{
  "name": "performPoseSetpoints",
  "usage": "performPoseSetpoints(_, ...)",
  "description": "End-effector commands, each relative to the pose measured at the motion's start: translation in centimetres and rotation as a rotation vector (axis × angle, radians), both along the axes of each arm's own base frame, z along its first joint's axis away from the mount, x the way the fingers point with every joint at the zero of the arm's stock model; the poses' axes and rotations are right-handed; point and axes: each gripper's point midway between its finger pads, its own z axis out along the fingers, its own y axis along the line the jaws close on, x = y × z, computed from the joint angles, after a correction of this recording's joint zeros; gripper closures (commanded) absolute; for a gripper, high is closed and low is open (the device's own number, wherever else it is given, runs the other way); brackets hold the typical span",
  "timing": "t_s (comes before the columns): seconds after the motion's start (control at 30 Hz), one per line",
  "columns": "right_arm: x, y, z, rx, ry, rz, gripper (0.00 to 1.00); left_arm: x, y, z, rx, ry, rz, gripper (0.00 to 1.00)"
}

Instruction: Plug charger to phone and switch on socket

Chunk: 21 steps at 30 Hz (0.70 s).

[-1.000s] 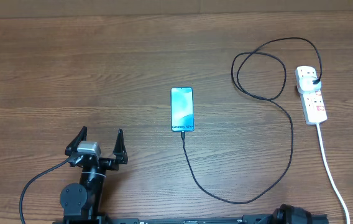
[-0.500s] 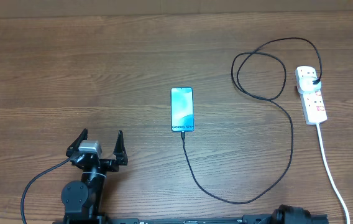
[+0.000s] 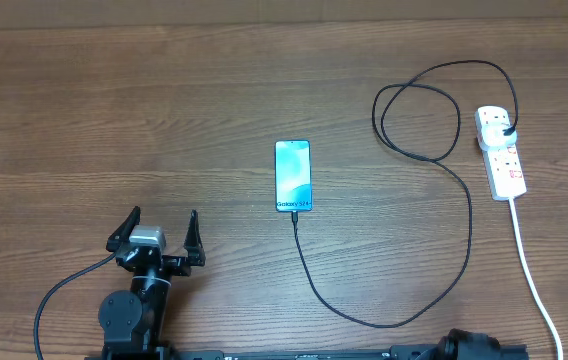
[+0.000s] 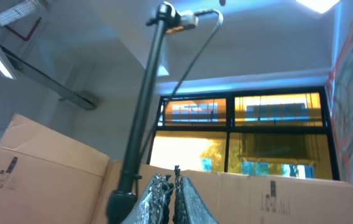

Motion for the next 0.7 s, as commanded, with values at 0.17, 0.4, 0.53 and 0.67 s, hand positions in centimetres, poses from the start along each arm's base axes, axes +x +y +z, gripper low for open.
performPoseSetpoints(0.17,-3.6,-0.2,-1.4,-0.001,-0.072,0.025,0.93,0.0,0.5,-0.2,0.026,0.000,0.022,0.00)
performPoseSetpoints(0.4,-5.6,-1.8,-1.8,-0.001,-0.093,0.121,0.93,0.0,0.5,-0.2,0.027,0.000,0.022,0.00)
performPoseSetpoints(0.53,-6.1,-2.9,-1.8,0.001,-0.093,0.178,0.84,0.0,0.5,-0.2,0.027,0.000,0.022,0.01)
performPoseSetpoints(0.67,-6.0,-3.9,-1.6,0.042,-0.094,0.168,0.60,0.0,0.5,-0.2,0.027,0.000,0.022,0.01)
